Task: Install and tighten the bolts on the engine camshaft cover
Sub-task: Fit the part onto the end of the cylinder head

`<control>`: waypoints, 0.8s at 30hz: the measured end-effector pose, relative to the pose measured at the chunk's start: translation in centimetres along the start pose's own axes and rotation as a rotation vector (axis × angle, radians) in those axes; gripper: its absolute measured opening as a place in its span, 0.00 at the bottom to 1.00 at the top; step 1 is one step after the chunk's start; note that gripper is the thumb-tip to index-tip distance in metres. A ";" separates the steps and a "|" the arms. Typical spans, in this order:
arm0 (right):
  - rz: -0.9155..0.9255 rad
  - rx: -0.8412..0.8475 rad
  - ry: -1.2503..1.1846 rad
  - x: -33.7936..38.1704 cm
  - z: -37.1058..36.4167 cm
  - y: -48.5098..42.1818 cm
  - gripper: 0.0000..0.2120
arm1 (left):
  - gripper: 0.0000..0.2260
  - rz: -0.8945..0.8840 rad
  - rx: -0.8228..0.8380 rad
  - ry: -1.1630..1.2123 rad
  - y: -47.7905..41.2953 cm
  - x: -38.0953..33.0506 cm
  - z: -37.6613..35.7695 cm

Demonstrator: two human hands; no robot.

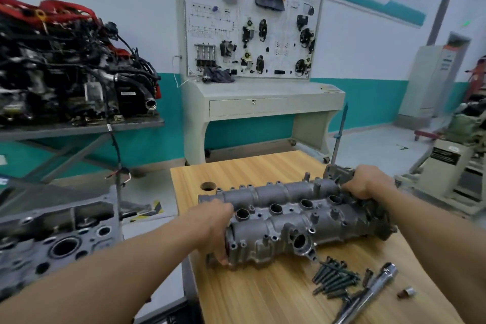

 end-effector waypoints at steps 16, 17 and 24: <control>0.113 -0.115 -0.356 8.8 19.8 14.8 0.19 | 0.31 -0.023 -0.282 -0.023 20.6 9.4 19.1; 0.138 -0.093 -0.357 10.4 20.1 16.5 0.19 | 0.30 -0.008 -0.287 -0.019 22.9 10.2 19.0; 0.345 0.025 -0.329 20.8 18.9 28.2 0.17 | 0.28 0.220 -0.249 -0.008 38.7 17.2 16.4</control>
Point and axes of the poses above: each hand's wrist, its own y-axis away from the middle knuckle, its own z-axis out of the back of the hand, x = y × z, the point moved 6 cm from there along -y, towards the middle knuckle, and after that the axes turned 2 degrees about -z, right-handed, at the moved point
